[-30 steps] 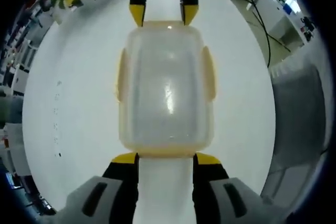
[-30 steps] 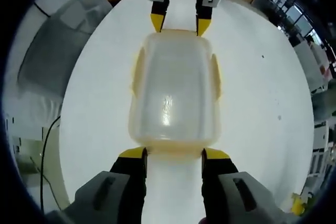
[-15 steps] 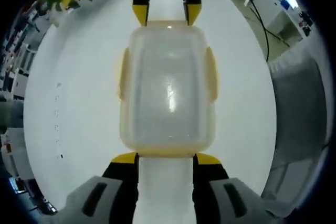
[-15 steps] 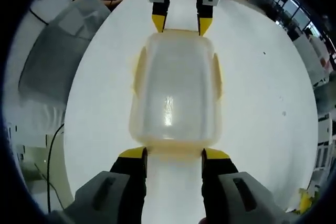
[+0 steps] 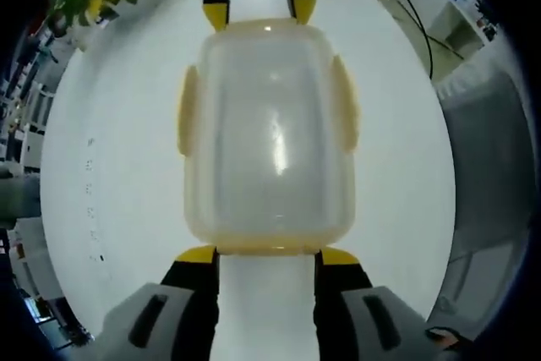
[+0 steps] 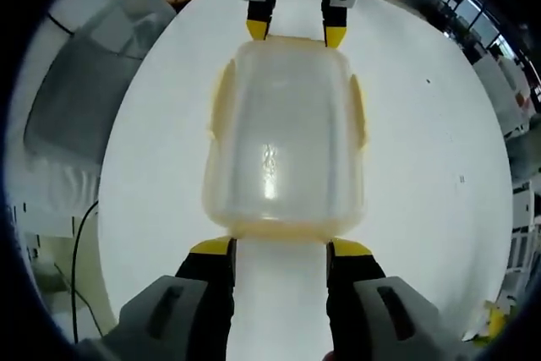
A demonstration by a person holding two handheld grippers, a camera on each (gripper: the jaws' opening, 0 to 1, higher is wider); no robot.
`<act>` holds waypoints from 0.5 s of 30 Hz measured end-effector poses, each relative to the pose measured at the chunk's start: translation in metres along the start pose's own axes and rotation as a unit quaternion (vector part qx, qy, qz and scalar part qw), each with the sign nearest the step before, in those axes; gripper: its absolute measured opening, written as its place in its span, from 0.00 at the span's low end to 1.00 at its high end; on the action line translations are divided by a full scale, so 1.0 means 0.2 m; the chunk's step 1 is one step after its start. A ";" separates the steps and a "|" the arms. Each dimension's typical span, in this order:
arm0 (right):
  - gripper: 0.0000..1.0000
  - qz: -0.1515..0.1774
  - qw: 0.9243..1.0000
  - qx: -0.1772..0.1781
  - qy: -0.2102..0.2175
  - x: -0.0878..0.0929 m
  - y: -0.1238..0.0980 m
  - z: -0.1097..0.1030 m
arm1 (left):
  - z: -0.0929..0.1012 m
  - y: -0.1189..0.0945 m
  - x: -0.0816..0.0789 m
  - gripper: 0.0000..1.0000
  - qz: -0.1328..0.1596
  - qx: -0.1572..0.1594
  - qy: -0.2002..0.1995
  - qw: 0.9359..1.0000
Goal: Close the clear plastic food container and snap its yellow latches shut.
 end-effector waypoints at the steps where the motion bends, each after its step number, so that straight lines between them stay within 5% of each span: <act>1: 0.39 -0.006 1.000 -0.005 0.005 0.02 0.02 -0.01 | 0.01 0.01 0.03 0.36 -0.012 0.009 -0.015 1.000; 6: 0.37 -0.032 0.997 0.002 0.077 0.16 0.08 -0.02 | 0.03 0.05 0.15 0.38 -0.003 0.034 -0.135 0.990; 8: 0.34 -0.024 0.994 0.013 0.110 0.19 0.07 0.00 | 0.03 0.04 0.20 0.38 0.028 0.048 -0.199 0.978; 11: 0.28 -0.003 0.984 0.012 0.178 0.25 0.03 0.00 | 0.04 0.00 0.26 0.36 0.068 0.070 -0.302 0.948; 15: 0.28 0.024 0.971 0.027 0.237 0.28 -0.07 0.02 | 0.04 -0.09 0.28 0.27 0.108 0.082 -0.360 0.923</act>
Point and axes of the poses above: the point that each gripper's makers call its tool centre point, and the gripper's own axes: y roughly forward along the fingers, z roughly to its right, x roughly out of its underside, the point moved 8 cm from there along -y, roughly backward along the fingers, and after that the axes turned 3 degrees about -z, right-handed, at the moved point
